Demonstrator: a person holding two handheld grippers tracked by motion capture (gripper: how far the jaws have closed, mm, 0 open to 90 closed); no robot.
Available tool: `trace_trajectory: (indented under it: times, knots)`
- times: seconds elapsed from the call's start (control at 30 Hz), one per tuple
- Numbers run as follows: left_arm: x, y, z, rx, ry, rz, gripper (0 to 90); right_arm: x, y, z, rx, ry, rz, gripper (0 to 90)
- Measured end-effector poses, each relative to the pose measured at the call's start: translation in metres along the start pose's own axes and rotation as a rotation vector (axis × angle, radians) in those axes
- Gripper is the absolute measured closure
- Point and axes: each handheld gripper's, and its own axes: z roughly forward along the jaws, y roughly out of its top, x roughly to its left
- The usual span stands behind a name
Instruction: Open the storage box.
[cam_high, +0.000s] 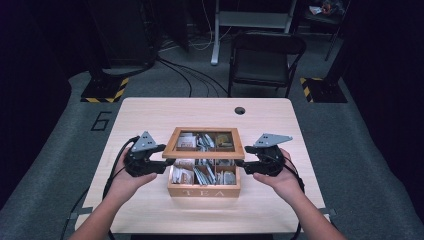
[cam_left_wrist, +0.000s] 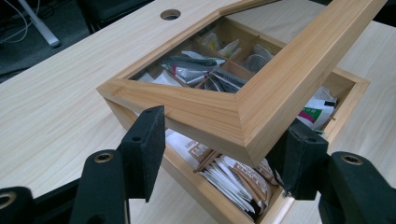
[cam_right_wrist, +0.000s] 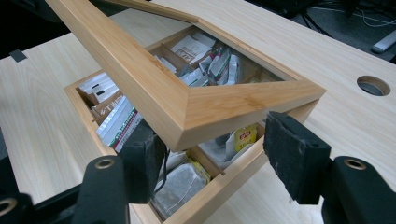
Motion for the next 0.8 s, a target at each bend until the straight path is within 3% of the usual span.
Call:
trace_trajectory:
  times: [0.2, 0.47, 0.6, 0.8]
  knots:
    - [0.005, 0.005, -0.001, -0.006, -0.011, -0.005, 40.5, -0.003, 0.008, 0.002, 0.001, 0.025, 0.000, 39.0]
    - [0.010, 0.011, -0.001, -0.025, -0.020, -0.005, 40.9, -0.004, 0.018, 0.000, 0.002, 0.000, -0.041, 42.7]
    - [0.016, 0.013, 0.000, -0.054, -0.022, -0.004, 41.8, -0.008, 0.022, -0.002, -0.004, 0.001, -0.028, 46.2]
    - [0.025, 0.011, 0.011, -0.054, -0.006, -0.004, 44.2, -0.014, 0.028, -0.004, -0.006, 0.021, 0.000, 48.0]
